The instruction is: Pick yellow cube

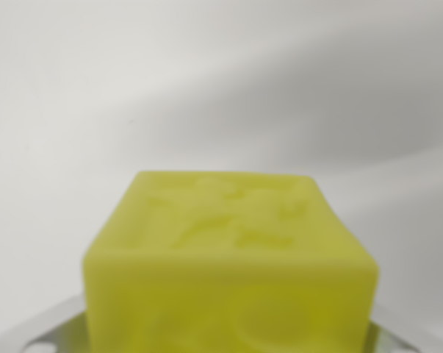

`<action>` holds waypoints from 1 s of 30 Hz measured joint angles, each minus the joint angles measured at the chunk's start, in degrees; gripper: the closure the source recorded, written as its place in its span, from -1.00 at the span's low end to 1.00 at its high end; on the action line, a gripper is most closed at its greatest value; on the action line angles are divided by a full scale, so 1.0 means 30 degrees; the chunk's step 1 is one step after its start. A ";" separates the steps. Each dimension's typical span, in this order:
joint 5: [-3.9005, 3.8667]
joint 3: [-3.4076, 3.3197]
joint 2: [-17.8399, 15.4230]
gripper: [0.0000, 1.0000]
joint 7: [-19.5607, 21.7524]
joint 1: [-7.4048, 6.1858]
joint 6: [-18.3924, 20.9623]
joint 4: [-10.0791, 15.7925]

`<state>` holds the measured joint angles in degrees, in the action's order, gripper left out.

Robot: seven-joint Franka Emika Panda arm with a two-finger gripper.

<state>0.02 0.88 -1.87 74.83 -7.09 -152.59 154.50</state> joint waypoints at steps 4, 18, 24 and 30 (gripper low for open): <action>0.0016 0.0000 -0.0563 1.00 -0.0012 -0.0003 0.0607 -0.0033; 0.0056 -0.0001 -0.2401 1.00 -0.0043 -0.0007 0.2727 -0.0313; 0.0069 -0.0001 -0.3116 1.00 -0.0053 -0.0007 0.3636 -0.0505; 0.0080 -0.0001 -0.3788 1.00 -0.0061 -0.0007 0.4532 -0.0733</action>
<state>0.26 0.88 -13.23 74.65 -7.11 -139.00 152.30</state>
